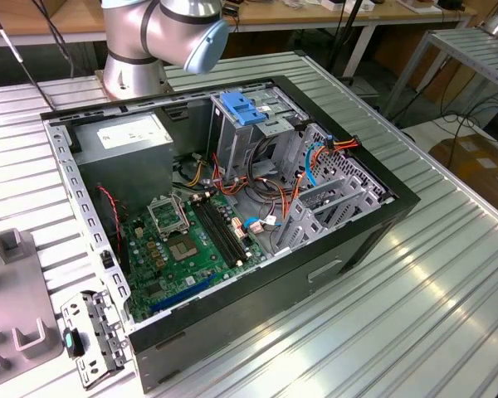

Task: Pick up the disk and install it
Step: 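Reach for the disk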

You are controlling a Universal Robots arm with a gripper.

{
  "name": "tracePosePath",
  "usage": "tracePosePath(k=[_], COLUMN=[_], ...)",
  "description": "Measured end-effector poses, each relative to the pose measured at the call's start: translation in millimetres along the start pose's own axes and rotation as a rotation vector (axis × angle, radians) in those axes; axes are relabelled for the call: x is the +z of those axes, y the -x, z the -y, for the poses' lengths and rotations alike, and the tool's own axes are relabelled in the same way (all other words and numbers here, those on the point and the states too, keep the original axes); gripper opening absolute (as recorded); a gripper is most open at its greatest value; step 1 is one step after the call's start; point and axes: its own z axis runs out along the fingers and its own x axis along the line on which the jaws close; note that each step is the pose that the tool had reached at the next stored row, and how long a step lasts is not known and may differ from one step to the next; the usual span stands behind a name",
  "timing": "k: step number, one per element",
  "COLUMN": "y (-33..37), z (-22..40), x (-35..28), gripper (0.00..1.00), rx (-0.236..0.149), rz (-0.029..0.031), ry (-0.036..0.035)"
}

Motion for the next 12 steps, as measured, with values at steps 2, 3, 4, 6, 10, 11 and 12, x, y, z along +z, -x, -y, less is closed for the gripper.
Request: tracePosePath(k=[2,3,4,6,10,11,12], y=[-7.1,-9.8,-15.1,-22.3,-33.0,-35.2,-37.6], z=[0.5,0.8,1.2,1.8,2.7,2.9,3.1], x=[0.0,0.1,0.1,0.1,0.3,0.3,0.4], gripper=[0.11,0.11,0.11,0.11,0.11,0.11,0.11], rx=[0.0,0.0,0.0,0.0,0.001,0.001,0.001], rz=[-0.0015,-0.0024,-0.0049,-0.0083,-0.0152,-0.0168,-0.0183], ry=[-0.0001,-0.0002,-0.0005,-0.0007,-0.0013,-0.0014,-0.0015])
